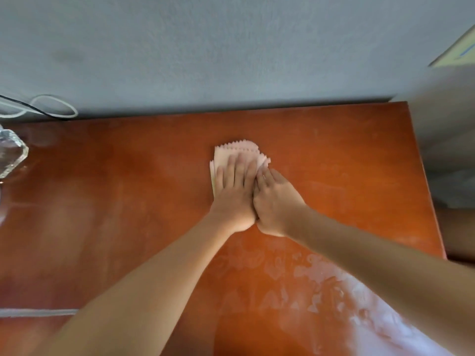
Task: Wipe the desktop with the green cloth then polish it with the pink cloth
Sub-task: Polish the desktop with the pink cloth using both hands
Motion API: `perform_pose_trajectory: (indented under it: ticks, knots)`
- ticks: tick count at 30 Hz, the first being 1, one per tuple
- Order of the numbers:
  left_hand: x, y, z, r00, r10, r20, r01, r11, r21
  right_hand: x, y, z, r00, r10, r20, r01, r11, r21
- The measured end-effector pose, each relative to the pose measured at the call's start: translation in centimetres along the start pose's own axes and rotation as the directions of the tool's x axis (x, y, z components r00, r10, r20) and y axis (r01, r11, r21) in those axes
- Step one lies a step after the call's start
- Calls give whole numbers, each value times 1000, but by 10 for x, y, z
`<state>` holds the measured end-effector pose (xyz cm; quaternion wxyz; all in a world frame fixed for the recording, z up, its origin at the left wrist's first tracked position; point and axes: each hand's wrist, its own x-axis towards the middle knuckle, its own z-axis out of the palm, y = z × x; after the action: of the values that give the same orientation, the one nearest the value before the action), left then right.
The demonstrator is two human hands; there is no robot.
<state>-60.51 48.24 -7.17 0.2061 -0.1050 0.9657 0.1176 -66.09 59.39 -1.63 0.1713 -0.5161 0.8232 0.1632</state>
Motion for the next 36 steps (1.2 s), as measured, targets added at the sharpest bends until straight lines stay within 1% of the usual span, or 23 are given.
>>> perform_pose_trajectory:
  ticks: [2, 5, 8, 12, 16, 18, 20, 22, 25, 28, 32, 36]
  knots:
    - [-27, 4, 15, 1000, 5, 11, -5, 1000, 10, -18, -17, 10, 999, -32, 31, 32, 999, 8]
    - [-43, 2, 25, 999, -7, 31, 6, 1000, 17, -30, -30, 21, 998, -32, 46, 30, 999, 41]
    - [-36, 0, 19, 997, 0, 77, -3, 999, 33, -25, -28, 20, 999, -39, 27, 38, 998, 46]
    - [-15, -8, 9, 999, -2, 41, 2, 1000, 16, -8, -17, 14, 1000, -6, -3, 6, 998, 65]
    - [25, -21, -14, 1000, -14, 22, 13, 998, 56, 26, 2, -3, 996, 59, -66, -53, 994, 100]
    - [40, -28, -21, 1000, -15, 9, 14, 998, 65, 37, 7, -8, 993, 93, -69, -86, 991, 101]
    - [43, -30, -23, 1000, -11, 2, 11, 997, 73, 41, 7, -7, 991, 109, -75, -100, 988, 116]
    - [37, -27, -23, 1000, -4, -7, 5, 999, 36, 35, 5, -6, 989, 124, -79, -111, 983, 145]
    - [17, -22, -15, 1000, -10, 5, 9, 1000, 24, 18, -4, -2, 990, 99, -102, -84, 986, 142]
    - [-23, -19, 1, 1000, -6, 24, 6, 1000, 5, -8, -26, 9, 993, 45, -108, -24, 982, 185]
    - [-94, -17, 31, 999, 5, 33, -4, 1000, -27, -50, -69, 26, 997, -51, -64, 63, 978, 198]
    - [-149, -15, 60, 999, -14, 44, 13, 1000, 24, -80, -110, 40, 990, -138, -21, 140, 976, 166]
